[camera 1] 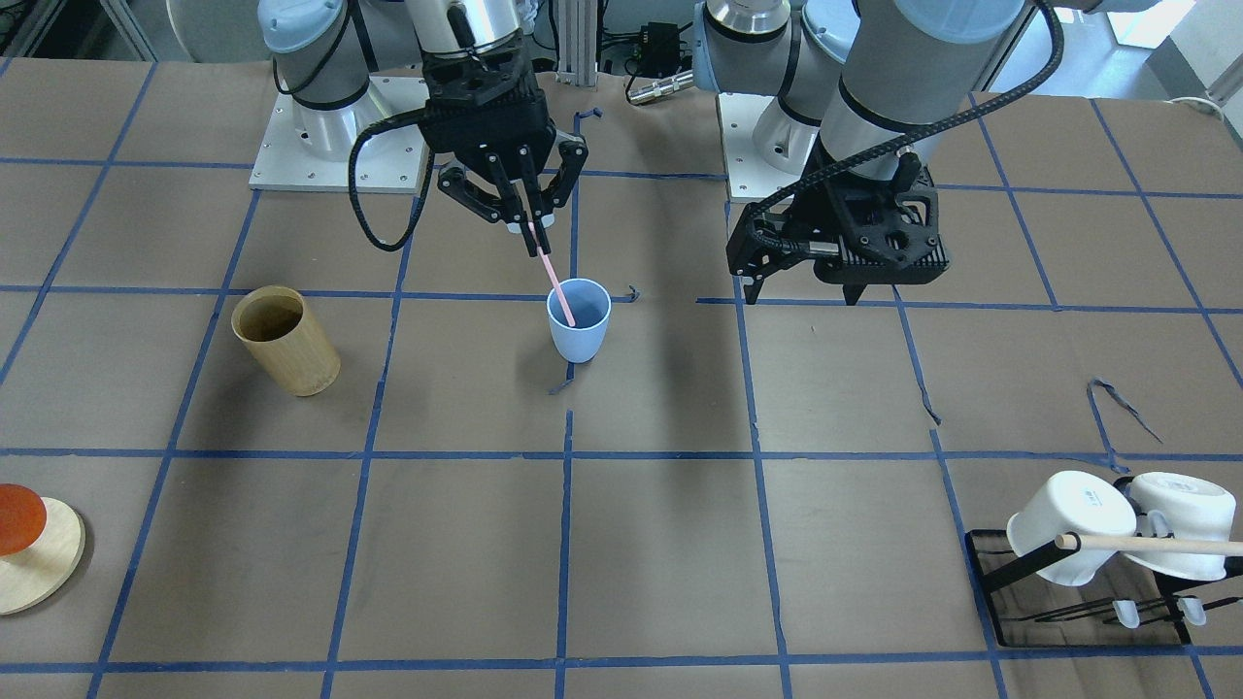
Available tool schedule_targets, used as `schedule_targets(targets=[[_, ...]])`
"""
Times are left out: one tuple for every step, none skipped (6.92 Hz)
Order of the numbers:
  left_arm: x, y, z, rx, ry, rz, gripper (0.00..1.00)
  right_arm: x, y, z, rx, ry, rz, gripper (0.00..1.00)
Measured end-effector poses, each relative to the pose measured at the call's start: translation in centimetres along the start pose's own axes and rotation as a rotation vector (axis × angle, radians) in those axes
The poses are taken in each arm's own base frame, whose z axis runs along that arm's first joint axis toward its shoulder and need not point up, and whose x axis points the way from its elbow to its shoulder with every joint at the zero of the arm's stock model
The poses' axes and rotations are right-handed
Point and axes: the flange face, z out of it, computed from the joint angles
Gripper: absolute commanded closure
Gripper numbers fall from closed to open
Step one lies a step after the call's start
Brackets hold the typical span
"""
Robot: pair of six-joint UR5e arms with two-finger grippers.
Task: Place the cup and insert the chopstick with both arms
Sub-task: 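Carry the pink straw with the right gripper over the blue cup, then lower the pink straw into the blue cup and open the right gripper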
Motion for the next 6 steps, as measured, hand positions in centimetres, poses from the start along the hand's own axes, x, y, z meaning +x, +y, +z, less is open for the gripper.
schedule_targets(targets=[[0.0, 0.0, 0.0, 0.000, -0.001, 0.001, 0.00, -0.7, 0.9, 0.8, -0.022, 0.001, -0.019, 1.00], [0.0, 0.0, 0.1, -0.001, -0.002, 0.001, 0.00, -0.9, 1.5, 1.6, -0.041, 0.004, -0.029, 1.00], [0.0, 0.0, 0.1, -0.002, -0.002, 0.001, 0.00, -0.9, 2.1, 2.4, -0.058, 0.007, -0.033, 0.90], [0.0, 0.0, 0.1, -0.003, -0.001, 0.001, 0.00, -0.8, 2.6, 3.1, -0.076, 0.010, -0.035, 0.01], [0.0, 0.1, 0.2, -0.004, -0.001, 0.001, 0.00, -0.7, 3.1, 3.8, -0.092, 0.013, -0.037, 0.00], [0.0, 0.1, 0.2, -0.005, -0.001, 0.001, 0.00, -0.6, 3.2, 4.0, -0.096, 0.017, -0.041, 0.00]])
